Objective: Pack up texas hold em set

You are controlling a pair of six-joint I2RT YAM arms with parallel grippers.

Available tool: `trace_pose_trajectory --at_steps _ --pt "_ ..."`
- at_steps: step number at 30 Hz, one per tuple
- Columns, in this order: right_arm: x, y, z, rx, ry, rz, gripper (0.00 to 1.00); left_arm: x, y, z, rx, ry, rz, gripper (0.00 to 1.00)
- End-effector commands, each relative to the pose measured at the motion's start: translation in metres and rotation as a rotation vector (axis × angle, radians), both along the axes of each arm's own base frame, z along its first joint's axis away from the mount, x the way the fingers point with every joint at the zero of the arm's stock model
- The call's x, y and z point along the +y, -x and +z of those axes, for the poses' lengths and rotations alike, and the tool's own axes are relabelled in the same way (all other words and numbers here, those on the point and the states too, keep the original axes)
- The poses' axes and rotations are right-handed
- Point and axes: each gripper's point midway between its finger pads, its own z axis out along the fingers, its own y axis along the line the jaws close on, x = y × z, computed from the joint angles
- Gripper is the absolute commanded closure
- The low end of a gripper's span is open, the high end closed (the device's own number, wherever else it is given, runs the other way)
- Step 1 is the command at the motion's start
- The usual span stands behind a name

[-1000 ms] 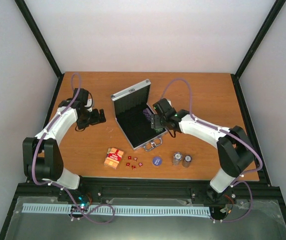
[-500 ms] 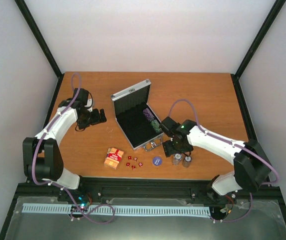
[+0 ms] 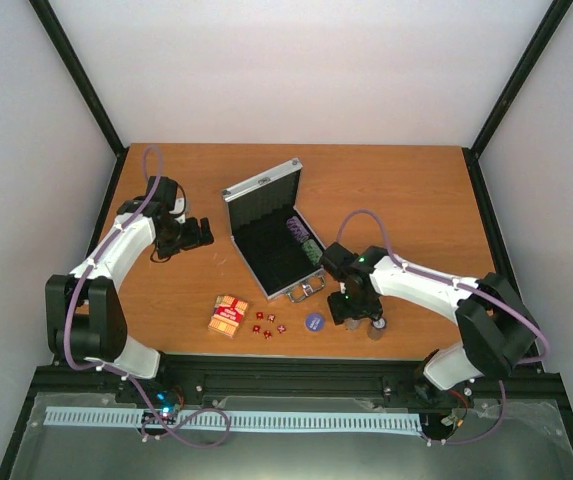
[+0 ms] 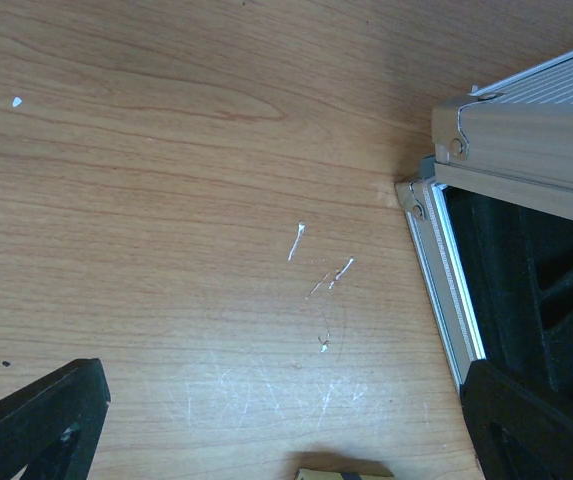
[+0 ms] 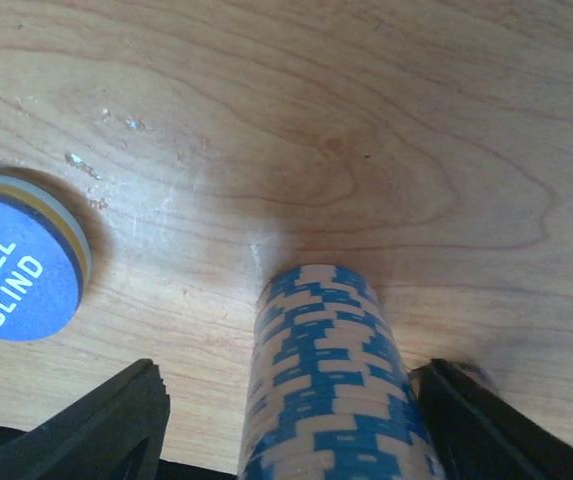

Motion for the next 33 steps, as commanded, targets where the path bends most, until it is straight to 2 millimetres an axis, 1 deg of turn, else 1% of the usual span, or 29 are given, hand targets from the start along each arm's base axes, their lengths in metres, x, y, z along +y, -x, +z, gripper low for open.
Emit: trace_pose_trajectory --at_steps 1,3,5,6,7,10,12,13,15,17,19,23,24,25,26,27,29,31,33 --pt "0.003 0.003 -0.006 0.021 -0.009 0.014 0.36 -0.001 -0.004 0.010 -0.032 0.001 0.014 0.00" --pt "0.003 0.005 -0.007 0.031 -0.009 0.016 0.45 0.000 -0.003 0.010 -0.029 -0.002 0.013 0.00" --pt "0.003 0.007 -0.007 0.040 -0.010 0.014 0.47 0.000 -0.003 0.009 -0.028 -0.005 0.012 0.00" --pt "0.002 0.008 -0.007 0.041 -0.010 0.013 0.51 0.000 -0.002 0.009 -0.027 -0.006 0.012 0.00" --pt "0.001 0.009 -0.007 0.040 -0.006 0.011 0.56 0.001 -0.002 0.008 -0.026 -0.006 0.013 0.00" --pt "-0.004 0.009 -0.008 0.035 0.011 0.003 0.80 0.000 -0.001 0.008 -0.026 -0.004 0.013 0.00" --pt "-0.004 0.007 -0.006 0.025 0.022 -0.003 0.95 0.000 -0.001 0.007 -0.025 -0.002 0.013 0.00" --pt "-0.003 0.003 -0.003 0.012 0.021 -0.003 0.97 0.000 0.000 0.007 -0.024 -0.001 0.012 0.00" --pt "0.002 -0.009 0.006 -0.034 0.017 0.002 0.97 0.000 -0.001 0.008 -0.029 0.000 0.013 0.00" --pt "0.011 -0.027 0.024 -0.105 -0.001 0.008 0.97 -0.001 -0.002 0.008 -0.029 0.002 0.012 0.00" --pt "0.024 -0.050 0.051 -0.197 -0.039 0.006 0.97 -0.002 -0.004 0.009 -0.033 0.007 0.012 0.00" --pt "0.059 -0.087 0.095 -0.359 -0.189 -0.002 0.97 -0.004 -0.007 0.014 -0.044 0.023 0.016 0.00" --pt "0.069 -0.094 0.103 -0.394 -0.240 -0.006 0.97 -0.004 -0.007 0.015 -0.047 0.025 0.020 0.00" --pt "0.083 -0.105 0.113 -0.447 -0.312 -0.011 0.97 -0.004 -0.008 0.016 -0.051 0.025 0.022 0.00" --pt "0.091 -0.109 0.116 -0.464 -0.350 -0.014 0.97 -0.004 -0.008 0.016 -0.051 0.026 0.023 0.00" --pt "0.104 -0.120 0.123 -0.513 -0.417 -0.020 0.97 -0.004 -0.008 0.016 -0.051 0.026 0.025 0.00" --pt "0.125 -0.136 0.128 -0.573 -0.510 -0.028 0.97 -0.004 -0.007 0.015 -0.048 0.027 0.027 0.00" --pt "0.144 -0.151 0.129 -0.629 -0.574 -0.029 0.97 -0.005 -0.006 0.014 -0.048 0.030 0.025 0.00" --pt "0.161 -0.167 0.134 -0.699 -0.617 -0.026 0.97 -0.005 -0.005 0.014 -0.046 0.032 0.026 0.00"
